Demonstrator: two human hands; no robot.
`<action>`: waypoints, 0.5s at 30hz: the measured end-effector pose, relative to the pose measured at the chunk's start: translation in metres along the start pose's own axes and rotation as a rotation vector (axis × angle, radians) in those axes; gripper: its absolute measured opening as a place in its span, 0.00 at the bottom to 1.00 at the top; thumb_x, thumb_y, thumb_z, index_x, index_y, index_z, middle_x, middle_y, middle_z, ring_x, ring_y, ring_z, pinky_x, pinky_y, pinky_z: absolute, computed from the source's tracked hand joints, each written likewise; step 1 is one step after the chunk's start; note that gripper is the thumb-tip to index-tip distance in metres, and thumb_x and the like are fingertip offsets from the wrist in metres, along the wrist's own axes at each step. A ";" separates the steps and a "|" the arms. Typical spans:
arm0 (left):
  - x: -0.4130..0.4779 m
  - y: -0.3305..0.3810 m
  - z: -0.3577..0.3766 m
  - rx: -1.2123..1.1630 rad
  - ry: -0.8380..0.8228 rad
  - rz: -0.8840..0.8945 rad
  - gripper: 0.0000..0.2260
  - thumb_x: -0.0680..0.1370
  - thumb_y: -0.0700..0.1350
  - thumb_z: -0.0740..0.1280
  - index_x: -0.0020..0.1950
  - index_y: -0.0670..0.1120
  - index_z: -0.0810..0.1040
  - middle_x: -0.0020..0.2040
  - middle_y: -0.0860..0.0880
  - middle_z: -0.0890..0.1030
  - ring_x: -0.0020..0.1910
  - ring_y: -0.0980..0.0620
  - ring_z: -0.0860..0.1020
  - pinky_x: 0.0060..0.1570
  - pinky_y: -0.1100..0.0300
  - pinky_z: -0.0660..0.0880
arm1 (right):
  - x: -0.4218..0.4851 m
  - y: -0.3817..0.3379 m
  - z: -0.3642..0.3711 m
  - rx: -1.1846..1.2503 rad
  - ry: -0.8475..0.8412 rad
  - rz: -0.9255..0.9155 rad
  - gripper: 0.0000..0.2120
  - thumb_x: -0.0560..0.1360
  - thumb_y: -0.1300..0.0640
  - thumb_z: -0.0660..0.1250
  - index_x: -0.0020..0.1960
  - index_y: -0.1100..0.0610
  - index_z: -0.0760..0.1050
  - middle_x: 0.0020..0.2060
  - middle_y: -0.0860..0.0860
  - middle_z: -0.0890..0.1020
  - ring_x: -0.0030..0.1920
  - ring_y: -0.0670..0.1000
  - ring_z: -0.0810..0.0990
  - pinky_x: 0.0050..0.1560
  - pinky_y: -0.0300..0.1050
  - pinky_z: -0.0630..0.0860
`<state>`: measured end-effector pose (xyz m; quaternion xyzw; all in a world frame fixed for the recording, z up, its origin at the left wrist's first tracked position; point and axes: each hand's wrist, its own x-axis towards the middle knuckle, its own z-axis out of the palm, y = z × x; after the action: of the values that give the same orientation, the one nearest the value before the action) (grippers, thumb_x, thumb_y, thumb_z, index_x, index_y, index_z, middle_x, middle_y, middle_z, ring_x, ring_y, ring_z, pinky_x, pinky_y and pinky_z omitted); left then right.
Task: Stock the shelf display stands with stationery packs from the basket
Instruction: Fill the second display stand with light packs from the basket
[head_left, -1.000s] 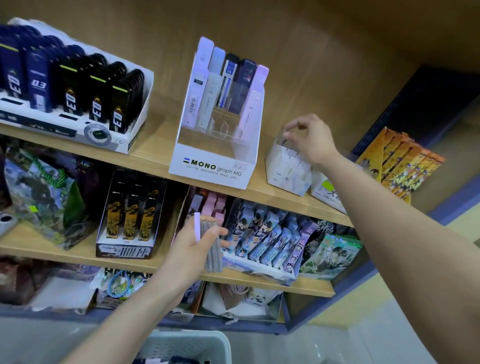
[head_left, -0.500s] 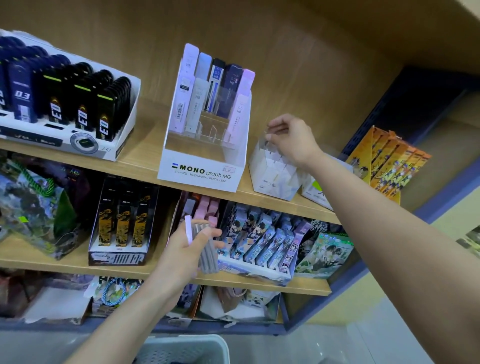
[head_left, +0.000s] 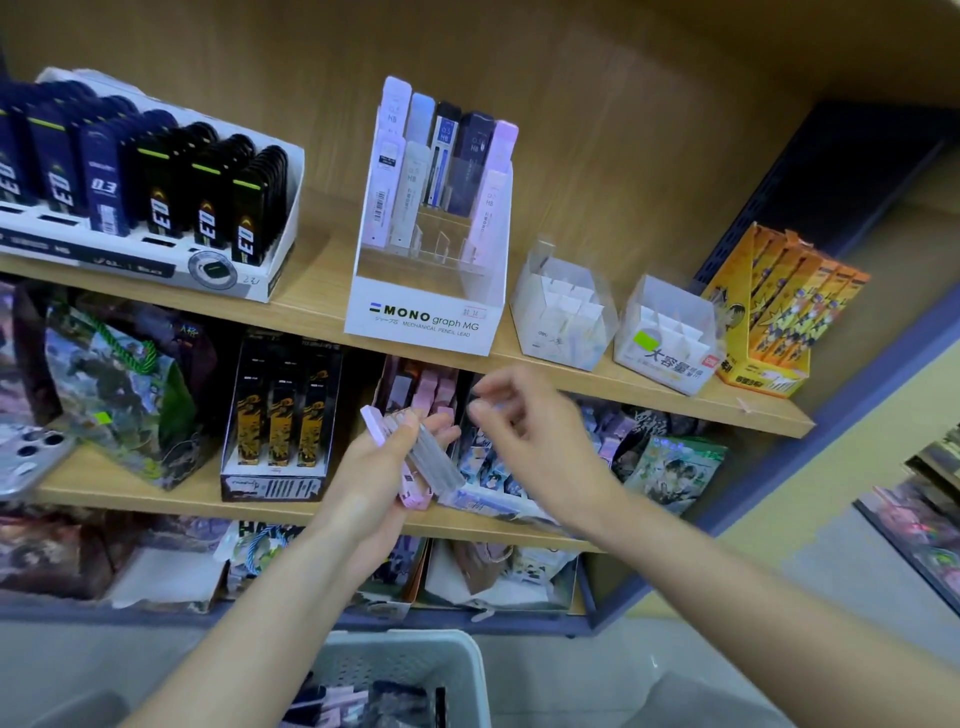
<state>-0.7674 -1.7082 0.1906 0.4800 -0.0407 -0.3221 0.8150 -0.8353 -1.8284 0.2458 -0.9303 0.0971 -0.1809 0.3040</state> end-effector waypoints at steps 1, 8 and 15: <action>-0.001 0.000 0.001 0.007 0.003 0.004 0.15 0.82 0.46 0.57 0.67 0.43 0.71 0.59 0.43 0.80 0.55 0.49 0.80 0.53 0.53 0.76 | -0.004 0.002 0.010 0.024 -0.081 0.043 0.06 0.77 0.53 0.65 0.53 0.52 0.74 0.43 0.43 0.77 0.39 0.40 0.75 0.40 0.31 0.72; -0.006 0.002 -0.004 0.116 -0.069 0.048 0.15 0.82 0.48 0.57 0.65 0.43 0.74 0.57 0.44 0.82 0.56 0.44 0.80 0.63 0.41 0.72 | -0.001 0.005 0.025 0.138 -0.244 0.107 0.04 0.75 0.57 0.69 0.49 0.50 0.78 0.37 0.39 0.79 0.34 0.33 0.76 0.39 0.31 0.76; -0.005 0.006 -0.001 0.035 0.004 0.023 0.07 0.82 0.45 0.59 0.52 0.45 0.76 0.43 0.48 0.84 0.36 0.51 0.83 0.51 0.48 0.77 | -0.001 -0.006 -0.016 0.143 -0.132 0.163 0.03 0.80 0.57 0.61 0.50 0.56 0.72 0.43 0.49 0.85 0.26 0.39 0.75 0.27 0.31 0.69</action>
<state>-0.7678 -1.7027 0.1956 0.4944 -0.0502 -0.3113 0.8101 -0.8420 -1.8313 0.2612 -0.9052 0.1391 -0.1002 0.3888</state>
